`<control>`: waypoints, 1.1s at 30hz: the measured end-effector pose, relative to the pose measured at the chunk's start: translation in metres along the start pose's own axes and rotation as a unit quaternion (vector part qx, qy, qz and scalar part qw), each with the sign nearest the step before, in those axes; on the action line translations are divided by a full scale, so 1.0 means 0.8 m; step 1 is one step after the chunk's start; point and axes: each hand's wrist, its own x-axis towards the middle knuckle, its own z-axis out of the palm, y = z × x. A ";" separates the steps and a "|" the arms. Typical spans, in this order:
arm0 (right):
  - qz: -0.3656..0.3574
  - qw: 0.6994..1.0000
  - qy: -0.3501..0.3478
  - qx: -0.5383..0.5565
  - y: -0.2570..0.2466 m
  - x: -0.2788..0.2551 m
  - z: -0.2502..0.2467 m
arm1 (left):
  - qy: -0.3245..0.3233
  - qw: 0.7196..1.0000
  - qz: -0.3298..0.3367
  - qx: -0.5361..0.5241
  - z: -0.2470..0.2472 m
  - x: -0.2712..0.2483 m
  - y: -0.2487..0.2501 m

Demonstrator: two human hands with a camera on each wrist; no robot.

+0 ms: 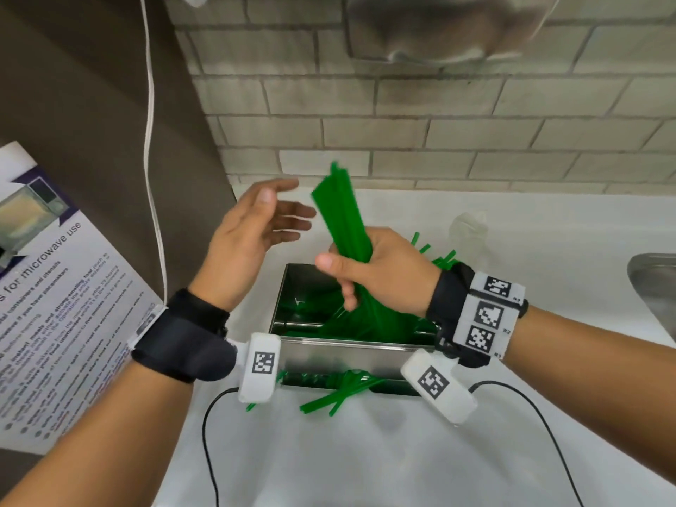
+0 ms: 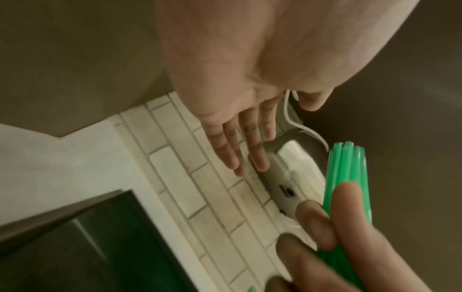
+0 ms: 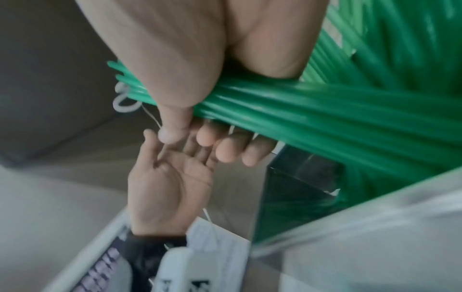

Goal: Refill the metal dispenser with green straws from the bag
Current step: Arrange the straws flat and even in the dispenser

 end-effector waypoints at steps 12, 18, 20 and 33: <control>0.127 0.879 -0.211 -0.408 0.018 -0.022 -0.013 | -0.046 0.980 -0.069 0.181 -0.005 0.006 -0.023; 0.115 0.840 -0.273 -0.455 0.036 -0.042 -0.004 | -0.171 0.928 -0.127 0.305 0.020 0.017 -0.028; 0.078 0.831 -0.273 -0.478 0.041 -0.048 -0.003 | -0.236 0.879 -0.141 0.389 0.034 0.018 -0.028; 0.053 0.927 -0.116 -0.354 0.049 -0.067 -0.032 | -0.294 0.883 -0.206 0.302 0.107 0.029 -0.050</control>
